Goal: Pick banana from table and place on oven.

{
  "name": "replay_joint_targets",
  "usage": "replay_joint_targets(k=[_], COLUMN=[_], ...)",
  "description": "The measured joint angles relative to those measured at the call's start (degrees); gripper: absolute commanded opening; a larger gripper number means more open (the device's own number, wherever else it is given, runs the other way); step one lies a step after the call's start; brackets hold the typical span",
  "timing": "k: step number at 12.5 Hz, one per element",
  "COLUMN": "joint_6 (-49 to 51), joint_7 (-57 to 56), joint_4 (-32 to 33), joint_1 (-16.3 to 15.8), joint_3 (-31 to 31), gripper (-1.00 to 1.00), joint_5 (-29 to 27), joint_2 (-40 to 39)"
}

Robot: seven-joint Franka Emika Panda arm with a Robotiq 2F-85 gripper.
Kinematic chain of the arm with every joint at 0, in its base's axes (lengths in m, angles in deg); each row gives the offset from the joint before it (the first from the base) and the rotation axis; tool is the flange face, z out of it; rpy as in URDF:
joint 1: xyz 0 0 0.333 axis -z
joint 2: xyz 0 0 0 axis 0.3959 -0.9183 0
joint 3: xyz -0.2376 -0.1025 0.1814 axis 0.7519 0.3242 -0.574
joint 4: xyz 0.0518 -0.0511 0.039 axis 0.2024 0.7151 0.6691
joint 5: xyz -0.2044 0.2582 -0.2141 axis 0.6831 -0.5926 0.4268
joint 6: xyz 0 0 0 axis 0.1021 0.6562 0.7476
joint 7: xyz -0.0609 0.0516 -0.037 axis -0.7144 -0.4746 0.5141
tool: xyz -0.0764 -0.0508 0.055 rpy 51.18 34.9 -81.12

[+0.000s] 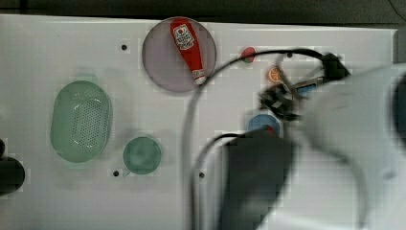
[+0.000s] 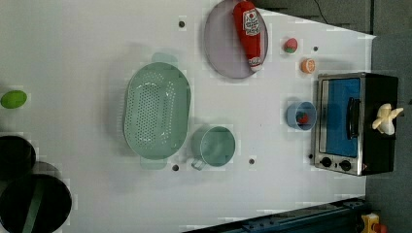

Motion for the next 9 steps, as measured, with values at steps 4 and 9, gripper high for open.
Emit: replay_joint_targets(k=[4, 9], joint_6=[-0.2, 1.2], joint_7=[13.0, 17.6], joint_4=[5.1, 6.4], joint_1=[-2.7, -5.5], joint_3=[-9.8, -11.0], gripper=[1.0, 1.0], joint_5=[-0.4, 0.5], joint_2=[5.9, 7.7])
